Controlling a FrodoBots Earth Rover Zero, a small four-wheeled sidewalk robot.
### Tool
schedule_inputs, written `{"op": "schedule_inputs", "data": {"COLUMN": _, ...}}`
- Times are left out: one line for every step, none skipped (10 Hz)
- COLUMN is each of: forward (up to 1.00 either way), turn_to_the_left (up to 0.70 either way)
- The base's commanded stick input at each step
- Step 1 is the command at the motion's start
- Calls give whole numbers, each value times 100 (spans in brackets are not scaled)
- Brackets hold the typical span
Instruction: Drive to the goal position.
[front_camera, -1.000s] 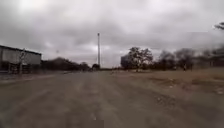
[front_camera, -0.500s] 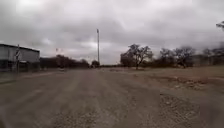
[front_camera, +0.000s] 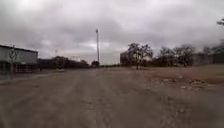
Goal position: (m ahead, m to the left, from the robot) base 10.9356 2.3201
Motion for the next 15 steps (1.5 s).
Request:
{"op": "schedule_inputs", "data": {"forward": 70, "turn_to_the_left": -1}}
{"op": "schedule_inputs", "data": {"forward": 70, "turn_to_the_left": -1}}
{"op": "schedule_inputs", "data": {"forward": 70, "turn_to_the_left": -1}}
{"op": "schedule_inputs", "data": {"forward": 70, "turn_to_the_left": -1}}
{"op": "schedule_inputs", "data": {"forward": 70, "turn_to_the_left": -1}}
{"op": "schedule_inputs", "data": {"forward": 70, "turn_to_the_left": -1}}
{"op": "schedule_inputs", "data": {"forward": 70, "turn_to_the_left": -1}}
{"op": "schedule_inputs", "data": {"forward": 70, "turn_to_the_left": -1}}
{"op": "schedule_inputs", "data": {"forward": 70, "turn_to_the_left": -1}}
{"op": "schedule_inputs", "data": {"forward": 70, "turn_to_the_left": -1}}
{"op": "schedule_inputs", "data": {"forward": 70, "turn_to_the_left": -1}}
{"op": "schedule_inputs", "data": {"forward": 70, "turn_to_the_left": -1}}
{"op": "schedule_inputs", "data": {"forward": 70, "turn_to_the_left": -1}}
{"op": "schedule_inputs", "data": {"forward": 70, "turn_to_the_left": -1}}
{"op": "schedule_inputs", "data": {"forward": 70, "turn_to_the_left": 0}}
